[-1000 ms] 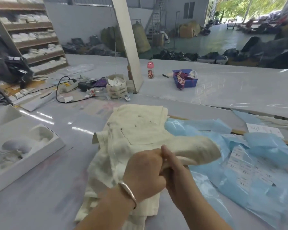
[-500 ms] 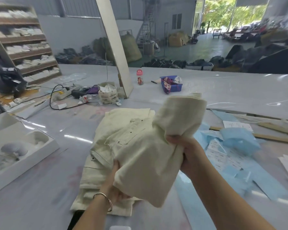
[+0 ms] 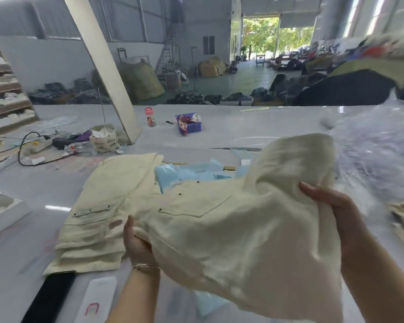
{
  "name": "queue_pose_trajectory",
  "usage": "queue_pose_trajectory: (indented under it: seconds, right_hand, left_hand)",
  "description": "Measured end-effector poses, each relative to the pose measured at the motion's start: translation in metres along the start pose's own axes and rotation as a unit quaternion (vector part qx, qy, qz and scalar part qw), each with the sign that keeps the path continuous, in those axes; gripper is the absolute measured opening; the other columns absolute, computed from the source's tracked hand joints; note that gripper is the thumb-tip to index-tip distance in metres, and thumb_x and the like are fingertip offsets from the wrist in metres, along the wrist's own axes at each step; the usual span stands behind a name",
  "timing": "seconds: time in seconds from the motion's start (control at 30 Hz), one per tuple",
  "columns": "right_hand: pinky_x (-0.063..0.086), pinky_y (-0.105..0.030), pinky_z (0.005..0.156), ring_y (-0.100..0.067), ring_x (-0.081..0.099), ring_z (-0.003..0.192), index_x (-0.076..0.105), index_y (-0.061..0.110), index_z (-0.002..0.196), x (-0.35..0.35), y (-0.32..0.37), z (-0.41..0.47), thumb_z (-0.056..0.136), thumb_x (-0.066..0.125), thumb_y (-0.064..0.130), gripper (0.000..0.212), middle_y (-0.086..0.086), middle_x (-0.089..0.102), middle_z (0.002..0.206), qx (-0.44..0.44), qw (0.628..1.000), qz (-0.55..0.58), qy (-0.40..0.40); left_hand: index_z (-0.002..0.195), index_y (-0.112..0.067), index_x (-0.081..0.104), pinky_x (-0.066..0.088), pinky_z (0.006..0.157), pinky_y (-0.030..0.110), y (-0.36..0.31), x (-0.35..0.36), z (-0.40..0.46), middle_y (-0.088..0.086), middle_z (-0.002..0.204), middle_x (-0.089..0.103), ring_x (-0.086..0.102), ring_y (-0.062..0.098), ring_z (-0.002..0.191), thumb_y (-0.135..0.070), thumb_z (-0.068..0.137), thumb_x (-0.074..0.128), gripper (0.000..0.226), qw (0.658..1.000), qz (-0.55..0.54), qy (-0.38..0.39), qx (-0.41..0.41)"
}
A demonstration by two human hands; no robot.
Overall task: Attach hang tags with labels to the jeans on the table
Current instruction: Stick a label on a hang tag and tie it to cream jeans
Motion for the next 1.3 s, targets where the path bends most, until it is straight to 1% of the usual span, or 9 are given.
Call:
queue_pose_trajectory:
  seconds: [0.13,0.37,0.47,0.6,0.7,0.83,0.93,1.07,1.3]
  right_hand:
    - [0.059,-0.041,0.066,-0.033,0.072,0.081,0.074,0.002,0.102,-0.121,0.004,-0.085,0.071,0.069,0.016,0.035,-0.021,0.071,0.103,0.04,0.982,-0.028,-0.185]
    - [0.057,-0.039,0.057,-0.033,0.07,0.068,0.066,-0.003,0.102,-0.297,0.008,-0.193,0.07,0.064,-0.002,0.032,-0.023,0.071,0.085,0.1,0.899,-0.166,-0.393]
    - [0.05,-0.039,0.081,-0.035,0.062,0.096,0.055,-0.006,0.115,-0.35,0.01,-0.213,0.08,0.067,0.0,0.038,-0.025,0.062,0.106,0.142,0.752,-0.426,-0.483]
    - [0.044,-0.041,0.096,-0.037,0.048,0.12,0.042,0.01,0.138,-0.323,-0.008,-0.197,0.084,0.062,0.018,0.058,-0.018,0.048,0.133,0.159,0.49,-0.772,-0.373]
    - [0.042,-0.049,0.1,-0.041,0.05,0.122,0.054,0.008,0.134,-0.257,-0.061,-0.168,0.072,0.082,0.034,0.073,-0.02,0.054,0.134,0.009,0.573,-0.771,-0.277]
    - [0.006,-0.03,0.118,-0.016,0.012,0.147,0.017,0.03,0.152,-0.19,-0.163,-0.131,0.082,0.039,0.076,0.087,0.002,0.014,0.16,0.081,0.605,-0.789,-0.061]
    - [0.034,-0.038,0.108,-0.029,0.047,0.128,0.05,0.021,0.137,-0.139,-0.175,-0.112,0.077,0.047,0.075,0.081,-0.005,0.05,0.138,-0.007,0.642,-0.765,-0.058]
    - [0.042,-0.031,0.087,-0.02,0.056,0.108,0.051,0.021,0.122,-0.101,-0.178,-0.077,0.083,0.048,0.071,0.063,0.001,0.06,0.112,0.018,0.727,-0.675,-0.128]
    - [0.042,-0.034,0.075,-0.027,0.061,0.105,0.036,0.014,0.131,-0.104,-0.209,-0.041,0.084,0.039,0.074,0.076,-0.007,0.062,0.116,0.163,0.644,-0.736,-0.132]
  left_hand:
    - [0.068,-0.014,0.078,0.057,0.058,0.019,0.064,0.047,-0.06,-0.001,0.069,0.073,0.071,0.01,0.065,-0.015,0.099,0.032,0.055,0.997,-0.021,0.074,-0.025]
    - [0.118,-0.012,0.069,0.048,0.099,0.046,0.157,0.055,-0.154,0.013,0.122,0.067,0.063,0.03,0.115,-0.007,0.081,0.04,0.048,0.976,-0.034,0.163,-0.138]
    - [0.131,-0.008,0.06,0.032,0.109,0.057,0.171,0.024,-0.17,0.021,0.131,0.059,0.055,0.04,0.122,-0.037,0.087,0.049,0.053,0.96,-0.058,0.18,-0.208]
    - [0.148,-0.007,0.033,0.006,0.119,0.053,0.169,-0.019,-0.184,0.015,0.156,0.029,0.026,0.033,0.145,-0.07,0.089,0.026,0.087,0.945,0.074,0.211,-0.239]
    - [0.126,-0.002,0.061,0.053,0.086,0.053,0.176,-0.063,-0.167,0.021,0.129,0.061,0.063,0.038,0.11,-0.056,0.086,0.052,0.068,0.92,0.239,0.066,-0.305]
    - [0.091,-0.004,0.067,0.047,0.072,0.038,0.173,-0.052,-0.157,0.017,0.081,0.064,0.057,0.028,0.074,-0.019,0.063,0.08,0.034,0.839,0.477,0.066,-0.252]
    - [0.085,-0.007,0.07,0.047,0.067,0.026,0.178,-0.033,-0.165,0.007,0.074,0.07,0.061,0.022,0.072,0.002,0.065,0.067,0.022,0.747,0.623,0.145,-0.183]
    - [0.093,-0.008,0.071,0.043,0.052,0.027,0.196,-0.038,-0.181,0.015,0.071,0.067,0.058,0.02,0.058,0.004,0.086,0.059,0.019,0.771,0.578,0.191,-0.189]
    - [0.062,-0.013,0.057,0.028,0.056,0.027,0.177,-0.066,-0.166,0.001,0.057,0.043,0.036,0.012,0.058,-0.04,0.09,0.064,0.04,0.722,0.666,0.131,-0.135]
Point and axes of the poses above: each hand's wrist, its own z-axis towards the middle knuckle, its own x-axis out of the palm, y = z × x, the point moved 9 cm from there along z, towards the middle knuckle
